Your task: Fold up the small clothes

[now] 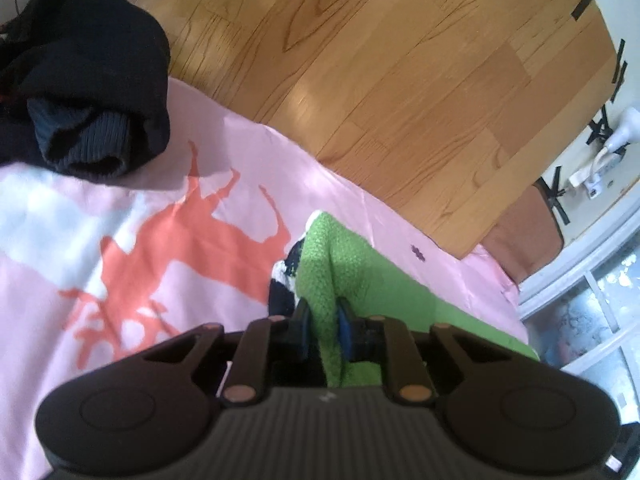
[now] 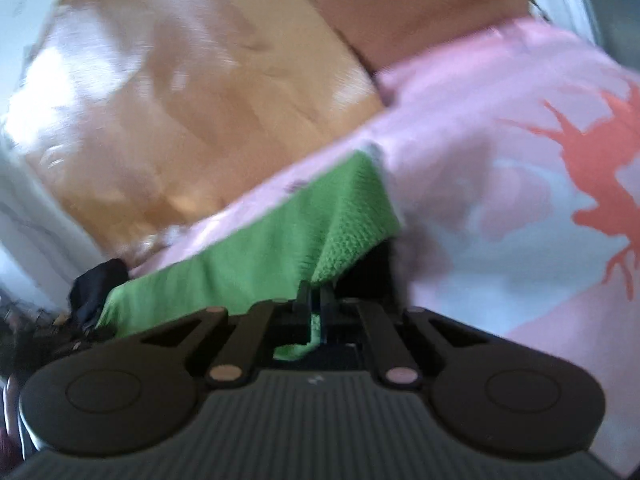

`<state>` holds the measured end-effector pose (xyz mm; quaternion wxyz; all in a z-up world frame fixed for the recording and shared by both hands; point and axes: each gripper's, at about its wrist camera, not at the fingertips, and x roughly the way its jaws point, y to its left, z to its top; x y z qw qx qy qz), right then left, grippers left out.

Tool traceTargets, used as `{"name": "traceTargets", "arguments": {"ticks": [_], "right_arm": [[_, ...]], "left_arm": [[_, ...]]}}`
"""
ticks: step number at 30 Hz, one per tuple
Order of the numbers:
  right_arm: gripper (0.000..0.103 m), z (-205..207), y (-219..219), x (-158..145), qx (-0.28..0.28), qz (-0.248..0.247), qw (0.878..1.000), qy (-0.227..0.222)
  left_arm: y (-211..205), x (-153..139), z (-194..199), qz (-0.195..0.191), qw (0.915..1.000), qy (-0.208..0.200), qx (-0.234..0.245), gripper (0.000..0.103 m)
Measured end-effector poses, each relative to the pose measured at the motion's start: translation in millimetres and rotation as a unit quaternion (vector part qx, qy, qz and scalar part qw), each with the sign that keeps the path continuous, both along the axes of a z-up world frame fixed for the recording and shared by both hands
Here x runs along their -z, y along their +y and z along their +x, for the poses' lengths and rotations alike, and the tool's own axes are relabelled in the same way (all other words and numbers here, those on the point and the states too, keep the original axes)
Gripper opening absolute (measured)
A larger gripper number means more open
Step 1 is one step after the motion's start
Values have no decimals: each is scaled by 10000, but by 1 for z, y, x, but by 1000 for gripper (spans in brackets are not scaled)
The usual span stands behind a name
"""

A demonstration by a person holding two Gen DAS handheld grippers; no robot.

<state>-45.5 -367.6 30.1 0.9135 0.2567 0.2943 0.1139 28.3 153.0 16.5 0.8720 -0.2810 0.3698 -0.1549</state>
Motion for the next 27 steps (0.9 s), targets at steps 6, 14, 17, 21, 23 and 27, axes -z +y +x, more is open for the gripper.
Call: {"name": "traceTargets", "arguments": {"ticks": [6, 14, 17, 21, 23, 27], "right_arm": [[7, -14, 3, 24, 133, -513, 9970, 560], [11, -28, -23, -22, 501, -281, 9980, -267], [18, -5, -3, -28, 185, -423, 9976, -520], [31, 55, 11, 7, 83, -688, 9976, -24], [26, 73, 5, 37, 310, -938, 9942, 424], [28, 55, -18, 32, 507, -351, 9970, 476]], "left_arm": [[-12, 16, -2, 578, 9978, 332, 65, 34], [9, -32, -37, 166, 9975, -683, -56, 38], [-19, -44, -23, 214, 9946, -989, 230, 46], [-59, -12, 21, 1107, 9913, -630, 333, 43], [-63, 15, 37, 1340, 9901, -328, 246, 32], [-55, 3, 25, 1428, 9888, -257, 334, 33]]}}
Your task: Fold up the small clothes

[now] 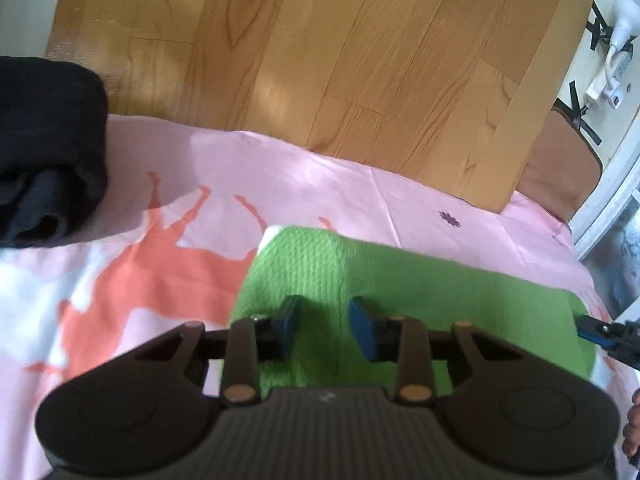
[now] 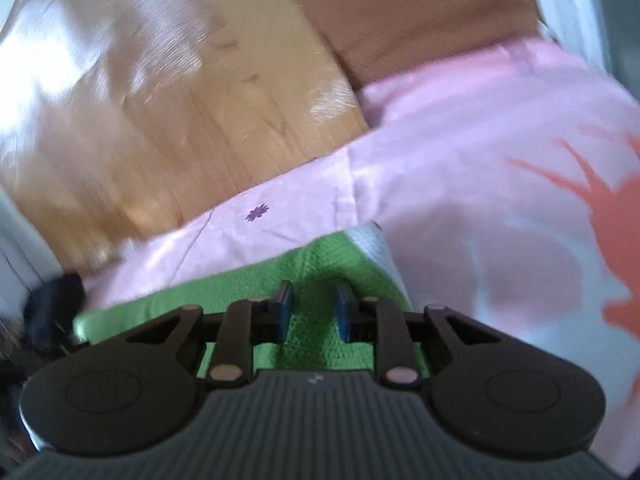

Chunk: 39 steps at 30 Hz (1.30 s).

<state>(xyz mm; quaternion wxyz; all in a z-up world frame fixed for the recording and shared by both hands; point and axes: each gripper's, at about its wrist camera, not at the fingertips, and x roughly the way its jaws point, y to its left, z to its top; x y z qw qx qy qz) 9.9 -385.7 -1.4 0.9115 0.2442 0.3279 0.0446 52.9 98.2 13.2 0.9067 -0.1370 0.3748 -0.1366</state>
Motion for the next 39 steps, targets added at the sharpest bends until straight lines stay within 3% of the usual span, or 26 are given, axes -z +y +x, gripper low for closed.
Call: {"name": "traceTargets", "arguments": {"ticks": [2, 6, 11, 16, 19, 21, 23, 25, 26, 27, 30, 33, 39], "right_arm": [[34, -26, 0, -15, -161, -174, 9995, -213], [49, -91, -12, -26, -649, -34, 9967, -495], [50, -171, -26, -13, -666, 363, 9968, -235], [51, -215, -28, 11, -643, 744, 9948, 250], [52, -220, -18, 22, -785, 932, 9922, 266], [52, -219, -11, 23, -992, 1114, 9885, 266], [51, -217, -1, 25, -1215, 1175, 9853, 253], [37, -212, 10, 25, -1332, 1064, 9849, 301], [17, -209, 11, 26, -1343, 1059, 9845, 383], [12, -206, 11, 28, -1289, 1092, 9846, 460], [11, -197, 5, 21, -1167, 1261, 9845, 342], [11, -185, -5, 5, -1074, 1498, 9828, -69], [11, -100, -13, -33, -663, 1634, 9812, -788]], "left_arm": [[12, -12, -19, -81, 9998, -192, 66, 41], [45, -24, -76, -166, 9984, -398, 358, 50], [66, -22, -153, -403, 9956, -43, 840, 59], [63, 0, -188, -613, 9905, 530, 1115, 59], [59, 13, -189, -745, 9886, 800, 1032, 58], [59, 16, -195, -721, 9901, 759, 940, 53], [57, 20, -195, -687, 9894, 879, 927, 14], [63, 26, -198, -917, 9876, 944, 860, 13], [66, 27, -197, -1005, 9867, 974, 823, 13], [69, 26, -197, -1118, 9861, 953, 779, 13], [84, 13, -193, -1763, 9791, 725, 709, 13], [92, -6, -176, -2107, 9744, 412, 661, 13], [88, -33, -98, -2594, 9652, 10, 337, 13]]}}
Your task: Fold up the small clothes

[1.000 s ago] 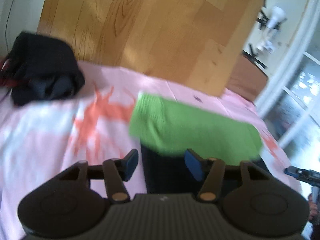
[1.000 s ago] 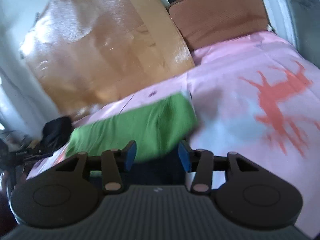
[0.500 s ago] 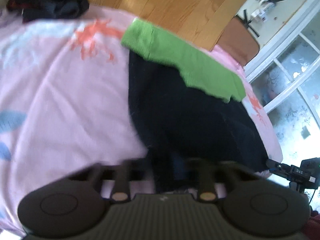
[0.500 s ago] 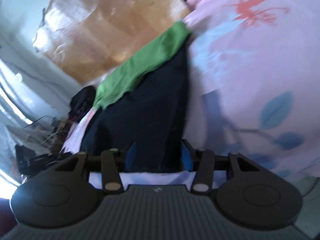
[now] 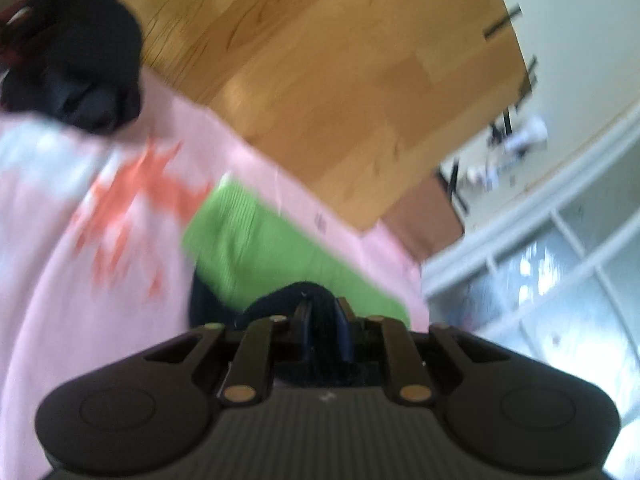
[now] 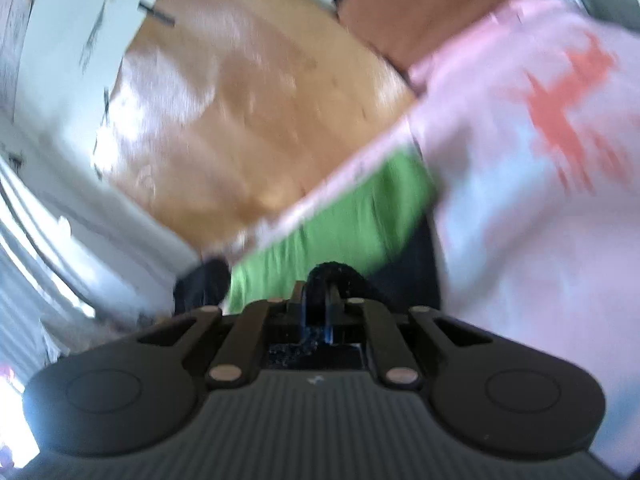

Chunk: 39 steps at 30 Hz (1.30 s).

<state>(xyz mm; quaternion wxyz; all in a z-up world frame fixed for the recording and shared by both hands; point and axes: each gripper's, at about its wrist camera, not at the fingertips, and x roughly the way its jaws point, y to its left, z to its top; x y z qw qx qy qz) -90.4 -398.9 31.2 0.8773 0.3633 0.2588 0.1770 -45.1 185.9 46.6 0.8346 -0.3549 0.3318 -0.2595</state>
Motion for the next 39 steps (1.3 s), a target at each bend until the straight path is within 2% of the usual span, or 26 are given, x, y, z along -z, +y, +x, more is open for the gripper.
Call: {"name": "traceTargets", "arguments": {"ticks": [1, 2, 4, 5, 6, 7, 8, 10, 13, 15, 17, 19, 20, 21, 22, 23, 24, 26, 27, 28, 29, 30, 32, 34, 37, 39], "right_arm": [[11, 20, 0, -3, 123, -54, 9999, -48], [11, 42, 0, -3, 329, -125, 9994, -47], [17, 83, 3, 3, 831, -548, 9950, -52], [34, 98, 7, 7, 1020, -888, 9908, -8], [60, 113, 11, 10, 1167, -1238, 9852, 210], [63, 115, 8, 13, 1258, -1298, 9830, 333], [63, 111, 6, 14, 1208, -1138, 9859, 218], [63, 94, 10, 14, 1026, -816, 9913, -124], [63, 86, 34, 15, 491, -598, 9966, -266], [63, 94, 63, 17, -11, -533, 9983, -235], [62, 101, 93, 22, -480, -698, 9961, -249], [61, 107, 114, 27, -659, -1035, 9922, -202], [61, 109, 115, 34, -613, -1207, 9908, -68], [59, 111, 109, 42, -425, -1377, 9895, 105], [51, 110, 96, 52, -134, -1541, 9876, 268], [23, 105, 79, 61, -9, -1390, 9898, 303], [1, 98, 60, 69, 215, -1112, 9925, 466], [0, 80, 31, 78, 586, -421, 9956, 598], [10, 69, 23, 76, 815, -412, 9940, 599], [13, 58, 16, 71, 999, -449, 9926, 519], [25, 48, 9, 68, 1081, -373, 9927, 393], [50, 39, 3, 65, 1202, -262, 9920, 284], [75, 28, -2, 60, 1559, -346, 9869, 230], [75, 30, -3, 62, 1567, -491, 9857, 371], [75, 47, 1, 73, 1319, -456, 9871, 785], [75, 57, 6, 74, 1268, -538, 9881, 687]], "left_arm": [[-3, -2, 22, -54, 9998, 14, -165, 14], [-7, 0, 41, 17, 9994, 52, -348, 20], [-15, 5, 74, 575, 9932, 285, -970, 24], [-15, 8, 82, 713, 9893, 496, -1175, 26], [-12, 13, 84, 593, 9885, 638, -1233, 26], [-8, 19, 82, 300, 9915, 603, -1111, 28], [-7, 21, 78, 167, 9931, 554, -1025, 31], [-12, 20, 71, 201, 9936, 489, -1001, 31], [-44, 13, 76, 362, 9984, 157, -408, 31], [-73, 10, 81, 688, 9975, -102, -74, 32], [-91, 16, 85, 1072, 9940, -215, 71, 32], [-96, 33, 93, 1470, 9891, 47, -76, 31], [-94, 45, 99, 1725, 9843, 296, -220, 19], [-88, 58, 100, 1763, 9831, 395, -285, 4], [-77, 66, 98, 1524, 9872, 373, -303, 6], [-68, 70, 97, 1249, 9907, 469, -264, 6], [-60, 72, 96, 1040, 9925, 595, -261, 6], [-55, 66, 91, 1028, 9920, 663, -327, 6], [-56, 61, 88, 1080, 9913, 641, -396, 6], [-58, 55, 85, 1097, 9913, 580, -446, 11], [-58, 49, 82, 1045, 9926, 447, -424, 15], [-63, 43, 80, 976, 9940, 337, -366, 15], [-78, 34, 84, 919, 9954, 188, -197, 16], [-101, 27, 88, 1015, 9948, 31, 94, 16], [-137, 27, 100, 1146, 9922, -89, 486, 16], [-154, 35, 107, 1220, 9904, -31, 647, 16]]}}
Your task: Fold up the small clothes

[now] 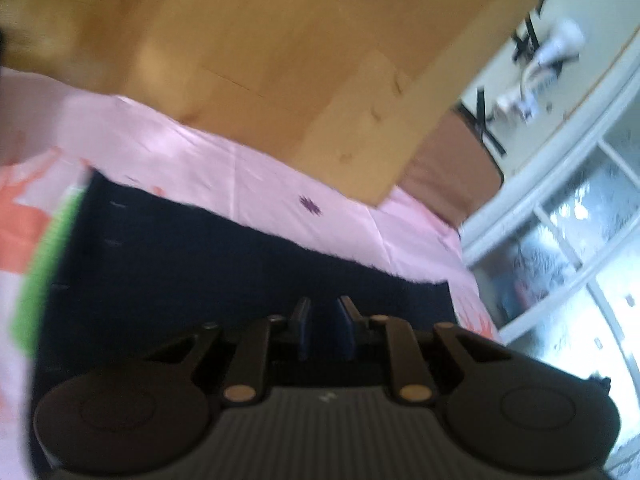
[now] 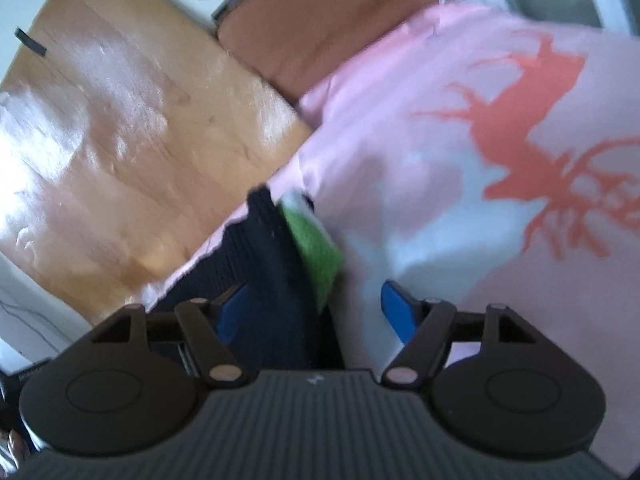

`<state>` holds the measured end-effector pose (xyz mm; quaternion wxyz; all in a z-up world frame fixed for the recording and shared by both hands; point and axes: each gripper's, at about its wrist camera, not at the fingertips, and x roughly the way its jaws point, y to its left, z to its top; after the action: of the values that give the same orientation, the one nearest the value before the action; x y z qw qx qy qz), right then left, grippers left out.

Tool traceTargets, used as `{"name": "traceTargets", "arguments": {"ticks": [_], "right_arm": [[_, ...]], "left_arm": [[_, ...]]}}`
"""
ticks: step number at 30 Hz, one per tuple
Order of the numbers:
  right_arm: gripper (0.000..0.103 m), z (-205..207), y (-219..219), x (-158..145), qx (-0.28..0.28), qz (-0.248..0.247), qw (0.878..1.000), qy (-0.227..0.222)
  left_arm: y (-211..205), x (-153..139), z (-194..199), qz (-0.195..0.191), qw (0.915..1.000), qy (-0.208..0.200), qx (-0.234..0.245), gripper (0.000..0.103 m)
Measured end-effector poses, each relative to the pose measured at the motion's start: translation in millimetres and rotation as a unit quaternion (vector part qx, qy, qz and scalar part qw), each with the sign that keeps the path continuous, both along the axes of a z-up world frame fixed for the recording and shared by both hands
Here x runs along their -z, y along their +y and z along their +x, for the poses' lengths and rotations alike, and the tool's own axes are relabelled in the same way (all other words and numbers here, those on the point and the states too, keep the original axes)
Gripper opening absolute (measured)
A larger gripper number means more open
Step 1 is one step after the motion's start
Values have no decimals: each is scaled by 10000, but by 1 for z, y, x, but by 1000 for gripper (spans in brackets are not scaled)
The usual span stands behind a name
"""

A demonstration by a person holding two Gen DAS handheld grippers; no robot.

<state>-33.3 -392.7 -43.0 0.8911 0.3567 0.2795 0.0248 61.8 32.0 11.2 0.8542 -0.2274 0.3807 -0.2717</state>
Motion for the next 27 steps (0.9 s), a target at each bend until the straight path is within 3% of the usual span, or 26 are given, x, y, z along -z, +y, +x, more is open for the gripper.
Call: {"name": "traceTargets", "arguments": {"ticks": [3, 4, 5, 8, 10, 11, 12, 14, 17, 18, 19, 22, 24, 27], "right_arm": [[75, 11, 9, 4, -143, 136, 9998, -64], [75, 15, 15, 5, -203, 61, 9997, -144], [75, 16, 21, 5, -250, -106, 9995, -182], [74, 20, 34, 5, -301, -224, 9990, -249], [64, 26, 41, 6, -385, -140, 9990, -176], [48, 32, 42, 10, -470, 138, 9988, -34], [39, 32, 43, 10, -459, 365, 9983, 24], [30, 25, 46, 0, -479, 509, 9975, -42], [28, 11, 66, -35, -733, 371, 9955, -483], [28, 8, 77, -48, -870, 210, 9942, -589], [28, 5, 94, -61, -1045, -46, 9922, -676], [30, 1, 139, -86, -1522, -548, 9834, -821], [32, 4, 168, -93, -1782, -747, 9777, -823], [34, 15, 220, -91, -2190, -1004, 9680, -704]], "left_arm": [[-15, 23, 13, 157, 9991, 392, 17, 15], [-16, 31, 15, 207, 9991, 382, 8, 7], [-16, 35, 16, 229, 9994, 263, -26, 6], [-9, 41, 18, -35, 9994, 349, -47, 6], [-13, 38, 16, 128, 9996, 267, -31, 6], [-17, 36, 13, 261, 9995, 183, -25, 6], [-20, 34, 11, 388, 9992, 99, -24, 6], [-25, 32, 9, 547, 9985, 1, -33, 6], [-19, 28, 8, 500, 9987, 97, -26, 6], [-13, 25, 9, 368, 9991, 207, 14, 8], [-3, 20, 9, 190, 9995, 256, 14, 16], [50, -2, -3, -252, 9975, -308, -581, 52], [89, -12, -8, -400, 9916, -603, -1075, 56], [143, -7, -9, -661, 9830, -673, -1575, 58]]}}
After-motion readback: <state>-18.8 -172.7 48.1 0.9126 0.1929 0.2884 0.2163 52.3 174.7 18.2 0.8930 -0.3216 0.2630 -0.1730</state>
